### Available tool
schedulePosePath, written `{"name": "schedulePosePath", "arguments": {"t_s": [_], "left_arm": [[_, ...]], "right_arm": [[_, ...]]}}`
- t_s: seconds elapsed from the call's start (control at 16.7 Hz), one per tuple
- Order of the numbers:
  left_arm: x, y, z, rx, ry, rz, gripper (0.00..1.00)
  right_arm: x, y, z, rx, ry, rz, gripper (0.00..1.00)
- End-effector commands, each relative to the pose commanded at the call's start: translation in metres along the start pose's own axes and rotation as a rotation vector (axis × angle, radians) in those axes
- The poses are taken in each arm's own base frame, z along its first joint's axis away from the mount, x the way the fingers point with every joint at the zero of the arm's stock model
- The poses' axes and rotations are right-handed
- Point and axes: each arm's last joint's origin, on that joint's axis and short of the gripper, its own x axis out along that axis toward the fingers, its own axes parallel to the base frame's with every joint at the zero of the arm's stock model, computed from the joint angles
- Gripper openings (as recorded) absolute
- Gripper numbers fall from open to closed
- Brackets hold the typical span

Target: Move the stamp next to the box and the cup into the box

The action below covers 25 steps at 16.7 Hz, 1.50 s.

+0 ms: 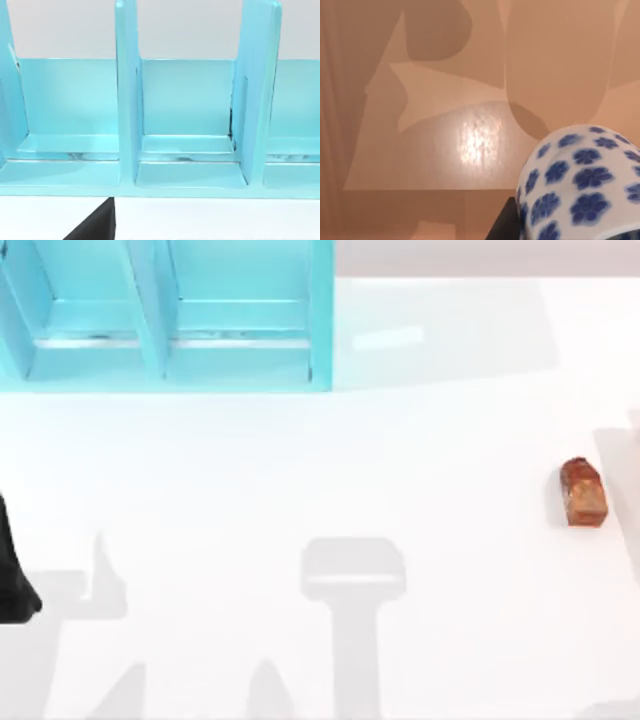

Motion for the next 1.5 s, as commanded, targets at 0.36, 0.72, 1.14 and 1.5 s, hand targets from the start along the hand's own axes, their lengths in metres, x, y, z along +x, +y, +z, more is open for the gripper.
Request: {"name": "schedulePosePath", "arguments": {"t_s": [0.36,0.72,1.14,1.5], "left_arm": [[0.0000,0.0000,0.0000,0.000,0.000,0.000,1.00],[0.0000,0.0000,0.0000,0.000,0.000,0.000,1.00],[0.0000,0.0000,0.0000,0.000,0.000,0.000,1.00],[0.0000,0.0000,0.0000,0.000,0.000,0.000,1.00]], "right_arm": [[0.0047,-0.0003,-0.0007,0.001,0.007,0.005,0.08],[0.0047,-0.0003,-0.0007,0.001,0.007,0.005,0.53],[0.0047,-0.0003,-0.0007,0.001,0.007,0.005,1.00],[0.0047,-0.0003,-0.0007,0.001,0.007,0.005,1.00]]}}
